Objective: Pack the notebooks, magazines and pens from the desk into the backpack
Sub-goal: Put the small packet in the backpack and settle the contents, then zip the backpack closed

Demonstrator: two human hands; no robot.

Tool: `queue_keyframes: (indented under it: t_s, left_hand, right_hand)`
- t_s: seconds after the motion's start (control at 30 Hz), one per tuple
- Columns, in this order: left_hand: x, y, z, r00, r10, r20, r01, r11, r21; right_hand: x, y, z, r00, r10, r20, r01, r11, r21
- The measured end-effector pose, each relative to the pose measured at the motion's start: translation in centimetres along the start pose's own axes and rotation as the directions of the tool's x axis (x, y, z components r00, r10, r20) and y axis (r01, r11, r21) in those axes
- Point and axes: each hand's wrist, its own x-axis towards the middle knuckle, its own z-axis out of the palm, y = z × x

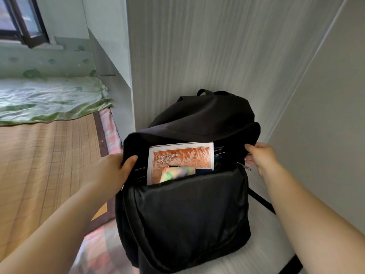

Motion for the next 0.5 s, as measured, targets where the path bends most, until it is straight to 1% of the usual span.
queue_keyframes:
  t_s: [0.07,0.13,0.2,0.27,0.37,0.43,0.5]
  left_hand:
    - [0.0,0.4,0.1,1.0,0.02,-0.022,-0.021,0.999,-0.049]
    - [0.2,0.8,-0.3,0.994,0.03,-0.105,-0.045,0.989,-0.144]
    - [0.5,1.0,-0.9,0.98,0.028,-0.195,-0.065,0.981,-0.185]
    - [0.5,1.3,-1.3,0.971,0.028,-0.237,-0.078,0.976,-0.204]
    - [-0.4,1.4,-0.9,0.967,0.009,-0.255,-0.082,0.958,-0.275]
    - [-0.9,1.3,-0.5,0.965,-0.001,-0.261,-0.086,0.942,-0.324]
    - [-0.9,0.9,0.0,0.973,-0.01,-0.232,-0.081,0.922,-0.378]
  right_hand:
    - [0.4,-0.5,0.5,0.996,-0.076,-0.048,0.077,0.997,0.032]
    - [0.9,-1.8,0.5,0.973,-0.194,-0.125,0.201,0.979,0.043]
    - [0.9,-3.3,-0.3,0.935,-0.297,-0.192,0.311,0.949,0.046]
    - [1.1,-4.2,-1.5,0.91,-0.364,-0.197,0.382,0.922,0.059]
    - [1.2,-3.5,-3.2,0.913,-0.365,-0.183,0.381,0.922,0.061]
    - [0.8,-2.6,-4.2,0.918,-0.347,-0.192,0.37,0.923,0.103]
    - [0.5,-2.0,-4.8,0.928,-0.335,-0.161,0.357,0.924,0.134]
